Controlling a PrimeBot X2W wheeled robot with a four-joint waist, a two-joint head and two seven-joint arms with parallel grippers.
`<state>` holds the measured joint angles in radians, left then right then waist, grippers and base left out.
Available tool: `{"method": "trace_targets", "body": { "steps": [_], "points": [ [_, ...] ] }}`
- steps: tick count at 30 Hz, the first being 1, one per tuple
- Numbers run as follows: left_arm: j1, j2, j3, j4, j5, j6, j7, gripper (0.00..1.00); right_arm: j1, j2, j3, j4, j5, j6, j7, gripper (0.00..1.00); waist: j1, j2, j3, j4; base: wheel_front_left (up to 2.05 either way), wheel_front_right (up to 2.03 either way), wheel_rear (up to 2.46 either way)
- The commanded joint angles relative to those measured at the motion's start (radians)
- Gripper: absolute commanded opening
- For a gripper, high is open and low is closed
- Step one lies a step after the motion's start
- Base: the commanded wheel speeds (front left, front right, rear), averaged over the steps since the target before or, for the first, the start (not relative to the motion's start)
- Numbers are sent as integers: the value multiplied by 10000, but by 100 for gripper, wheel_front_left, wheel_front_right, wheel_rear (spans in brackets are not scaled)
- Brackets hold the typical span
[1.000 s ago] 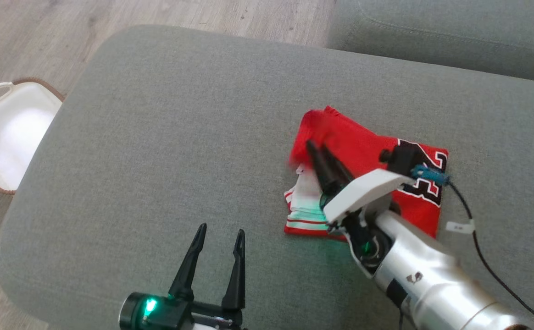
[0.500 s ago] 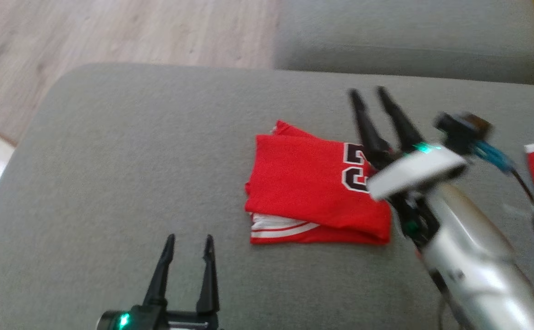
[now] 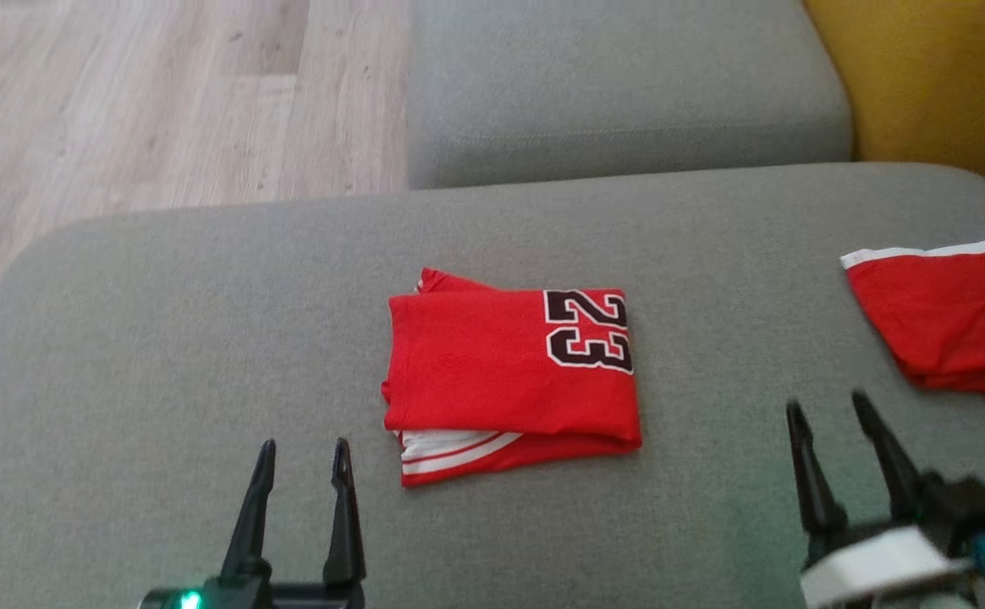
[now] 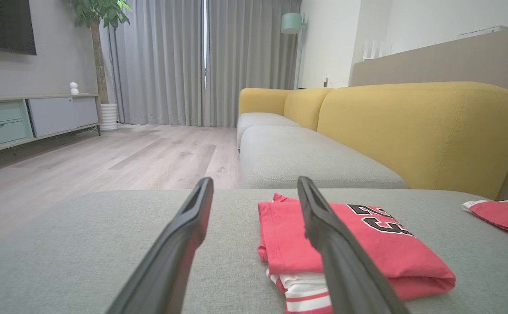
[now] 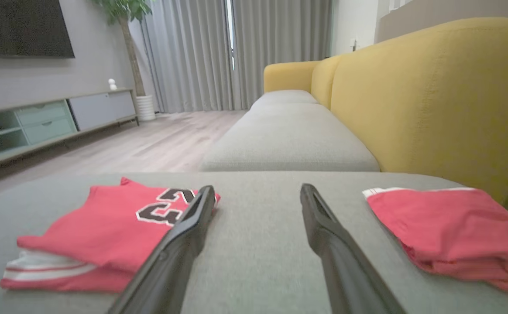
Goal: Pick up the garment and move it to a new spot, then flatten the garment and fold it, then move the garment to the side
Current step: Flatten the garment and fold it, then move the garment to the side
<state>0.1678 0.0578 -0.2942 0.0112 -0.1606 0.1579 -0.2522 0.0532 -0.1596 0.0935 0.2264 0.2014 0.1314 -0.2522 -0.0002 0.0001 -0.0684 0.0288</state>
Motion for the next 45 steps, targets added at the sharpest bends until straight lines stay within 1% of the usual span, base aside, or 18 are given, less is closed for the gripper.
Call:
{"method": "trace_targets", "body": {
  "steps": [1,4,7,12,33,45],
  "points": [
    [-120,-76,381,-370,58,-17,-95,100,-45,-19,100,-414,-270,-7,-94,100,2,-1,-122,-104,0,0,0],
    [94,-71,511,-350,249,-116,-95,100,618,252,-206,-742,-795,-7,-94,100,2,-1,-243,-185,0,0,0],
    [304,-72,645,-266,381,-186,-95,100,1073,420,-304,-947,-1102,-7,-94,100,2,-1,-320,-224,0,0,0],
    [505,-73,762,-219,468,-255,-95,100,1445,592,-302,-1180,-1299,-7,-95,100,2,-1,-368,-248,0,0,0],
    [476,-75,779,69,679,-346,-95,100,1472,777,-340,-1277,-1310,-7,-95,100,2,-1,-386,-194,0,0,0],
    [400,-75,629,144,670,-365,-95,100,1397,757,-444,-1261,-1294,-7,-95,100,2,-1,-121,-85,0,0,0]
  ]
}}
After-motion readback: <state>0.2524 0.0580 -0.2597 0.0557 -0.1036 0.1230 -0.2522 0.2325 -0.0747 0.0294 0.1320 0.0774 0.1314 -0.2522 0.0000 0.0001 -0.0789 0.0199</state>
